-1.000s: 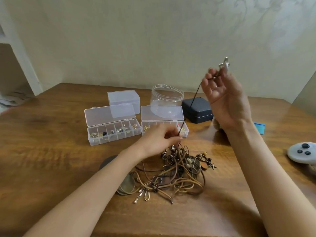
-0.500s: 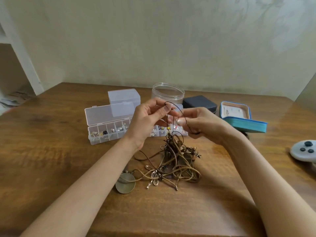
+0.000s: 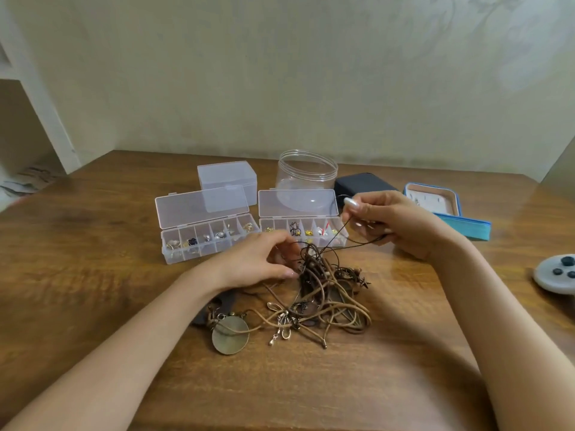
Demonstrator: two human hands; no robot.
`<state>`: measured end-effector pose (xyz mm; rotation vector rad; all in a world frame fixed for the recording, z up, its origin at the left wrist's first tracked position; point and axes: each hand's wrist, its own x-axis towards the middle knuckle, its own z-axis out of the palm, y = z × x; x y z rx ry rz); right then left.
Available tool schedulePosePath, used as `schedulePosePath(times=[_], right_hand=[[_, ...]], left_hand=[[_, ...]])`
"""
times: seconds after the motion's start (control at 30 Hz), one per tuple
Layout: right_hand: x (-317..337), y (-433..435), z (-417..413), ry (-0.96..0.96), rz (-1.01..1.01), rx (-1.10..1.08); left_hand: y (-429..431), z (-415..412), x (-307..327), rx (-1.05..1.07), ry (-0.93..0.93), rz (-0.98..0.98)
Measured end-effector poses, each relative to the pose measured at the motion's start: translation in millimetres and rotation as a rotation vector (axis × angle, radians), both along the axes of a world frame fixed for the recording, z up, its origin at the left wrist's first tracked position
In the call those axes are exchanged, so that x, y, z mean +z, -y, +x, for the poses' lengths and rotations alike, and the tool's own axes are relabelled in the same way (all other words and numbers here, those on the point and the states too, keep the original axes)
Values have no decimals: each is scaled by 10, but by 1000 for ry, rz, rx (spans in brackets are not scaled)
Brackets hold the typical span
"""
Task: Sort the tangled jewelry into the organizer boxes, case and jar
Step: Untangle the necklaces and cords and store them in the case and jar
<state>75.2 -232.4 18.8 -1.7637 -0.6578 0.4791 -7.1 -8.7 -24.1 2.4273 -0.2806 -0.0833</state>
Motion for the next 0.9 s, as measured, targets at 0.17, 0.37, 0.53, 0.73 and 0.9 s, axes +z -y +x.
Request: schedulePosePath(times=[0.17,0.37,0.53,0.73,0.9], right_hand=[[46,136,73,-17,18,-131],[-47,108,96,282,-593,-146],[-114,26,68,251,-846,35],[-56,7,13,509,-911,3],[-178,-310,-143,681,-797,-160]], left_hand=[[7,-16,-38,-9,-5,127],[-148,-62,107,17,-31,123],[-291,-148,256,-107,-345,42],[-23,-35,55,116,44,208],[141,25,-87,113,133,254]])
